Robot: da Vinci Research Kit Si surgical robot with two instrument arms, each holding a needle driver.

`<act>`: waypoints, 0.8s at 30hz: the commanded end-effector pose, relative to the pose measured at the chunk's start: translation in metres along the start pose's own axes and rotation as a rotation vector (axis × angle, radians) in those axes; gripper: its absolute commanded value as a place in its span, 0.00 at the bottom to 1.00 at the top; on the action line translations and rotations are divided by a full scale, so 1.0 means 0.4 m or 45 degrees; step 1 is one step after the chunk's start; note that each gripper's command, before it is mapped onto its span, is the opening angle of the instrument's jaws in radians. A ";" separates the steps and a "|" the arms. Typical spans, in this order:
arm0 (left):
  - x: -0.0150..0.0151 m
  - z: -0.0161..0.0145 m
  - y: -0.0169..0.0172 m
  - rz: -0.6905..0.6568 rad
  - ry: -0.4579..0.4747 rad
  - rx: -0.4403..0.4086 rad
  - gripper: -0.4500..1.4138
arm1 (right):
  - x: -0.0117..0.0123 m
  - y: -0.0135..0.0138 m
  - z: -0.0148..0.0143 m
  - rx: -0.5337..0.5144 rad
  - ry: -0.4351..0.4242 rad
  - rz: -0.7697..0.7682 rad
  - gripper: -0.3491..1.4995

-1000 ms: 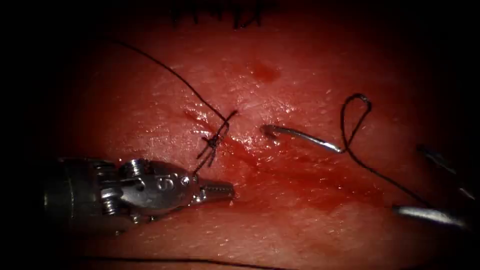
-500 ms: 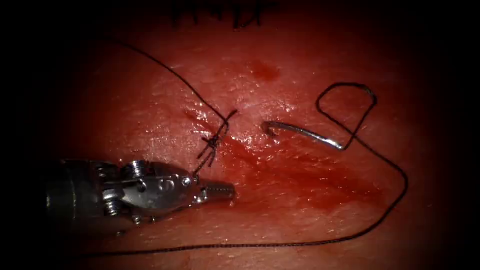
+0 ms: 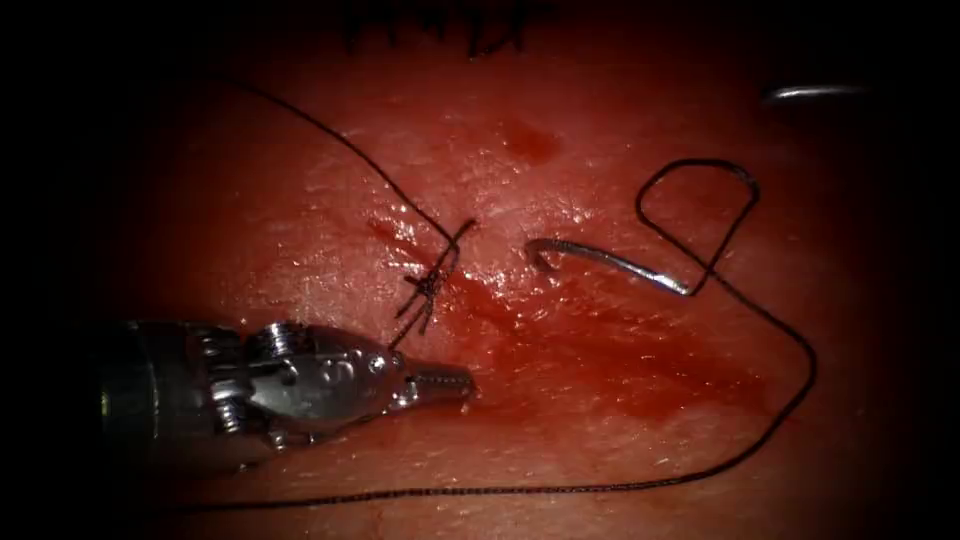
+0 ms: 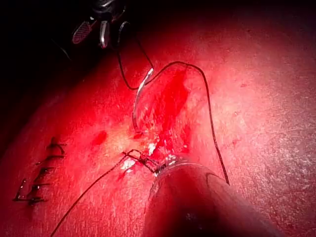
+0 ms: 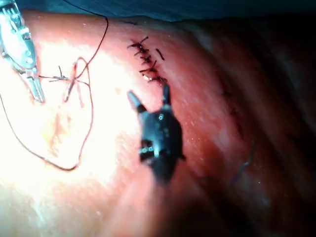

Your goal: Wound Closure

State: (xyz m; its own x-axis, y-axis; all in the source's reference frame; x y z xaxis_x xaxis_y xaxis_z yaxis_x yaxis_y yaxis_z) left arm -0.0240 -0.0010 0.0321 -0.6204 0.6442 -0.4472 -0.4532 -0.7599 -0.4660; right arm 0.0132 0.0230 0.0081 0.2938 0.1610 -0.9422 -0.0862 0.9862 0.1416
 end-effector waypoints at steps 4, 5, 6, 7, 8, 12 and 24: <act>0.0000 0.0019 0.0004 0.001 0.000 -0.002 0.14 | -0.0046 -0.0014 0.0164 0.051 0.025 -0.044 0.84; 0.0000 0.0019 0.0004 0.001 0.000 -0.002 0.14 | -0.0049 -0.0013 0.0187 0.067 0.026 -0.050 0.84; 0.0000 0.0019 0.0004 0.001 0.000 -0.002 0.14 | -0.0053 -0.0013 0.0210 0.082 0.026 -0.057 0.84; 0.0000 0.0019 0.0004 0.001 0.000 -0.001 0.14 | -0.0056 -0.0014 0.0239 0.101 0.031 -0.066 0.84; 0.0000 0.0019 0.0004 0.001 0.000 -0.005 0.14 | -0.0058 -0.0017 0.0258 0.123 0.041 -0.074 0.84; -0.0002 0.0017 0.0004 0.002 0.000 -0.006 0.14 | -0.0061 -0.0061 0.0319 0.245 0.098 -0.123 0.83; -0.0006 0.0024 0.0008 0.003 0.004 -0.010 0.15 | -0.0126 -0.0129 0.0277 0.486 0.124 -0.240 0.82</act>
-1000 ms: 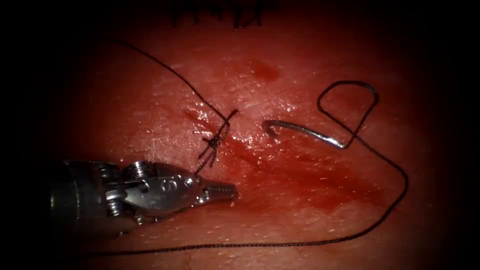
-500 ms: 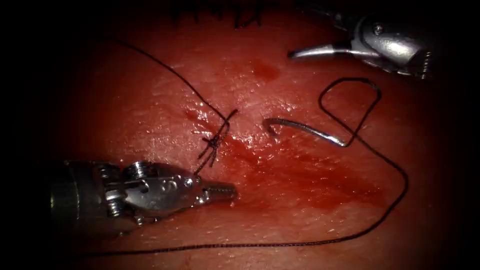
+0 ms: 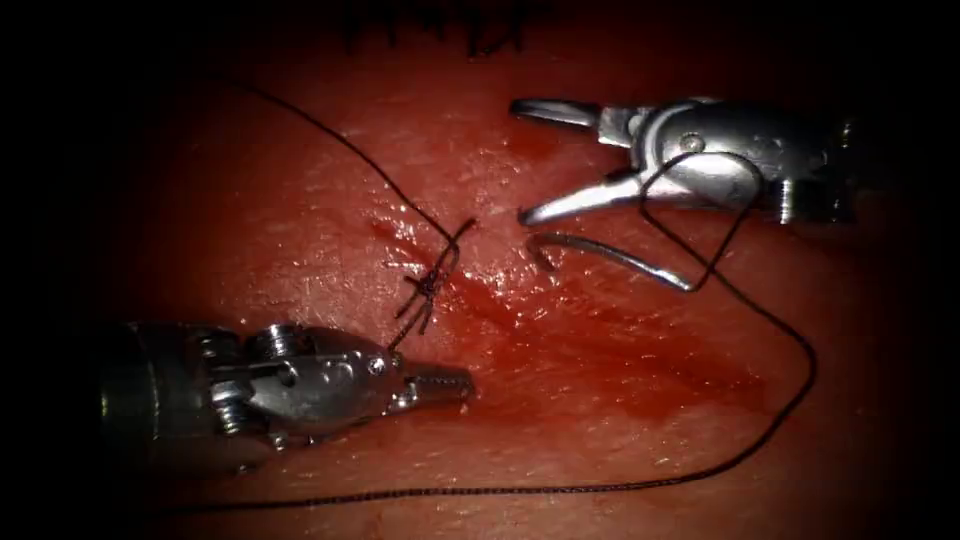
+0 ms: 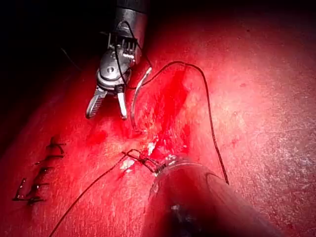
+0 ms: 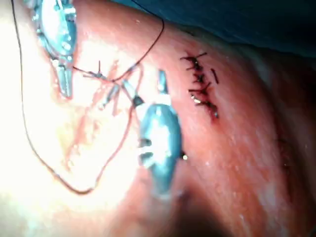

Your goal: Wound Closure

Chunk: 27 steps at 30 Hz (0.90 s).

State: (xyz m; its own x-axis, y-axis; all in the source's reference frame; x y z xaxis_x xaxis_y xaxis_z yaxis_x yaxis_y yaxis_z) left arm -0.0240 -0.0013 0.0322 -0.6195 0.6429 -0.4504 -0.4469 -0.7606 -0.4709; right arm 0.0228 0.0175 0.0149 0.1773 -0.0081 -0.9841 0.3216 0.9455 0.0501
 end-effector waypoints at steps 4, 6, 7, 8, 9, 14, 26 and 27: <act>-0.0001 0.0023 0.0004 0.001 0.000 0.000 0.16 | -0.0015 -0.0014 -0.0050 0.027 -0.001 -0.006 0.82; -0.0002 0.0024 0.0004 0.002 -0.003 -0.003 0.16 | -0.0015 -0.0021 -0.0064 0.037 -0.006 -0.008 0.82; -0.0002 0.0025 0.0005 0.002 -0.003 -0.003 0.16 | -0.0016 -0.0025 -0.0068 0.039 -0.004 -0.009 0.83; -0.0002 0.0026 0.0005 0.002 -0.003 -0.002 0.16 | -0.0016 -0.0030 -0.0071 0.042 -0.008 -0.011 0.83; -0.0002 0.0027 0.0006 0.002 -0.003 -0.006 0.16 | -0.0015 -0.0035 -0.0072 0.053 -0.004 -0.012 0.83; -0.0003 0.0030 0.0006 0.003 -0.003 -0.004 0.16 | 0.0021 -0.0071 -0.0035 0.211 0.064 -0.043 0.83; -0.0006 0.0031 0.0007 0.005 -0.011 -0.011 0.18 | 0.0062 -0.0040 0.0013 0.274 0.140 -0.138 0.79; -0.0006 0.0031 0.0007 0.005 -0.011 -0.011 0.18 | 0.0063 -0.0043 0.0018 0.275 0.141 -0.147 0.79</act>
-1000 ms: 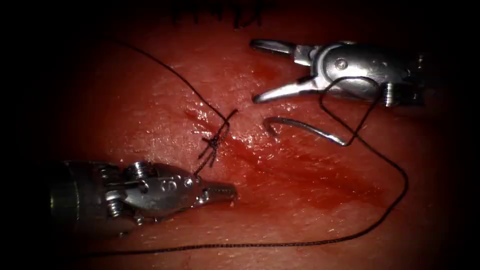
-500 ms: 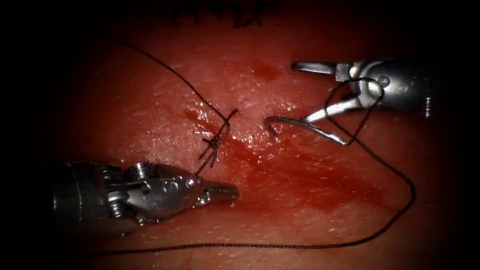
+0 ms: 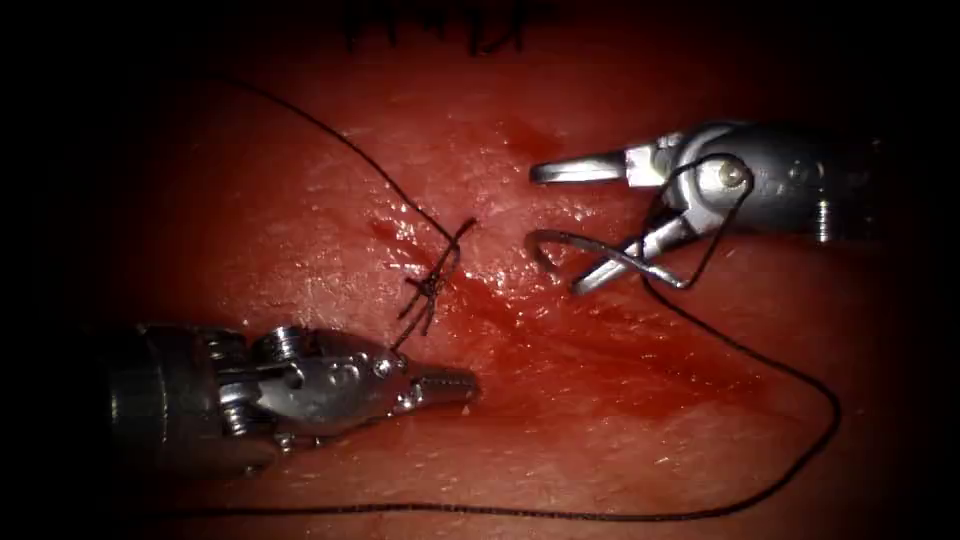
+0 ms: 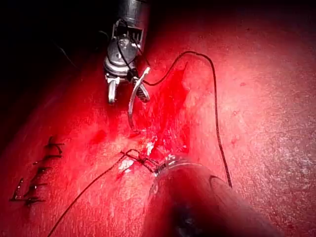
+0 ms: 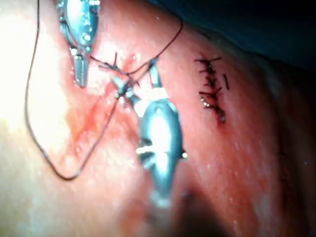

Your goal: Wound Closure

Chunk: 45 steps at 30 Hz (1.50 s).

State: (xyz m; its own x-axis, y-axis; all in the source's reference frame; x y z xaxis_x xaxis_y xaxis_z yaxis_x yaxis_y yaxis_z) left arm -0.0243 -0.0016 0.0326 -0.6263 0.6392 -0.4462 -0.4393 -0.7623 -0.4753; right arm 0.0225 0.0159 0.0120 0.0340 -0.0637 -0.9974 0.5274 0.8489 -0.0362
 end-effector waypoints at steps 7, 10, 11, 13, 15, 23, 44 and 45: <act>-0.0001 0.0018 0.0004 0.001 -0.004 -0.005 0.18 | -0.0020 -0.0002 0.0034 0.011 -0.005 -0.019 0.78; -0.0001 0.0018 0.0004 0.001 -0.004 -0.005 0.18 | -0.0022 0.0003 0.0033 0.014 -0.007 -0.026 0.78; -0.0001 0.0018 0.0004 0.001 -0.004 -0.005 0.18 | -0.0021 0.0004 0.0033 0.014 -0.011 -0.025 0.76; -0.0001 0.0018 0.0004 0.001 -0.004 -0.005 0.18 | -0.0019 0.0007 0.0031 0.019 -0.007 -0.042 0.71; -0.0001 0.0018 0.0004 0.001 -0.004 -0.005 0.18 | -0.0015 0.0013 0.0024 0.033 0.008 -0.055 0.13; -0.0002 0.0018 0.0004 0.002 -0.004 -0.004 0.18 | -0.0002 0.0028 0.0011 -0.025 -0.047 -0.054 0.00; 0.0002 0.0016 0.0002 0.001 -0.005 -0.007 0.17 | 0.0098 -0.0129 0.0011 -0.886 -0.598 0.310 0.00; 0.0004 0.0016 0.0003 0.000 -0.005 -0.007 0.17 | 0.0107 -0.0137 0.0021 -0.941 -0.636 0.350 0.00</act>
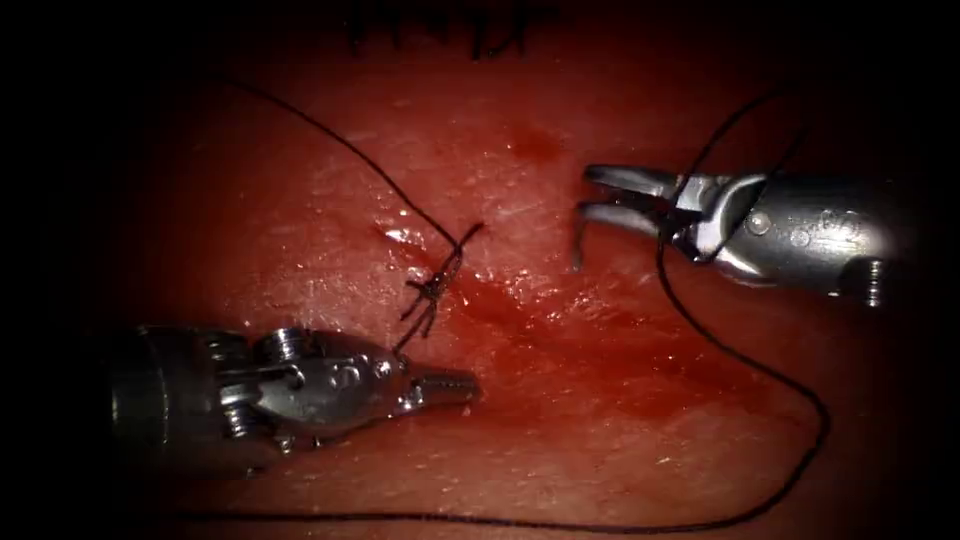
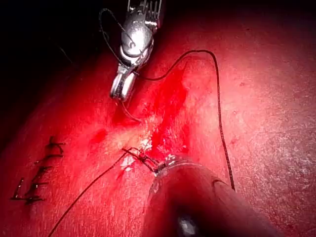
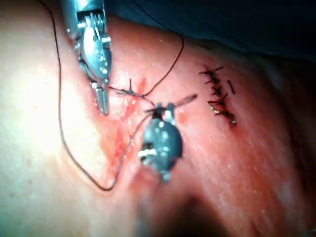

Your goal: Wound Closure

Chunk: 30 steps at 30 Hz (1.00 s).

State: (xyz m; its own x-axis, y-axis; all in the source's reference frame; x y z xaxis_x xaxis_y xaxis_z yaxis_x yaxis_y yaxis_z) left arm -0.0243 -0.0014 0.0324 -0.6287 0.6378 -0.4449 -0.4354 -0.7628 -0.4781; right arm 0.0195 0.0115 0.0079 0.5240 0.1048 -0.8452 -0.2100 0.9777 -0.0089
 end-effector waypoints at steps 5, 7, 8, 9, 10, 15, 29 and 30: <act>0.0002 0.0018 0.0005 -0.003 -0.002 -0.001 0.17 | 0.0042 -0.0062 0.0018 -0.204 -0.169 0.094 0.00; 0.0002 0.0018 0.0005 -0.003 -0.002 -0.001 0.17 | 0.0066 -0.0085 0.0031 -0.321 -0.262 0.134 0.00; 0.0002 0.0018 0.0005 -0.003 -0.002 -0.001 0.17 | 0.0066 -0.0085 0.0031 -0.321 -0.262 0.134 0.00; 0.0002 0.0018 0.0005 -0.003 -0.002 -0.001 0.17 | 0.0075 -0.0093 0.0037 -0.349 -0.285 0.151 0.00; 0.0002 0.0017 0.0005 -0.003 -0.002 -0.001 0.17 | 0.0087 -0.0103 0.0046 -0.396 -0.326 0.165 0.00; 0.0002 0.0016 0.0004 -0.003 -0.002 -0.002 0.17 | 0.0107 -0.0094 0.0061 -0.412 -0.451 0.096 0.23; 0.0003 0.0013 0.0005 -0.003 -0.002 -0.004 0.17 | 0.0089 0.0125 -0.0001 0.105 0.048 -0.112 0.97; 0.0003 0.0013 0.0005 -0.003 -0.002 -0.004 0.17 | 0.0087 0.0127 0.0001 0.148 0.101 -0.120 0.97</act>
State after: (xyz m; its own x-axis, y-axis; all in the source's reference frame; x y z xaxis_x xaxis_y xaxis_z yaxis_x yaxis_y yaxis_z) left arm -0.0242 -0.0014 0.0321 -0.6286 0.6397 -0.4424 -0.4356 -0.7608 -0.4811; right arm 0.0199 0.0168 0.0039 0.4557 -0.0038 -0.8901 -0.0525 0.9981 -0.0312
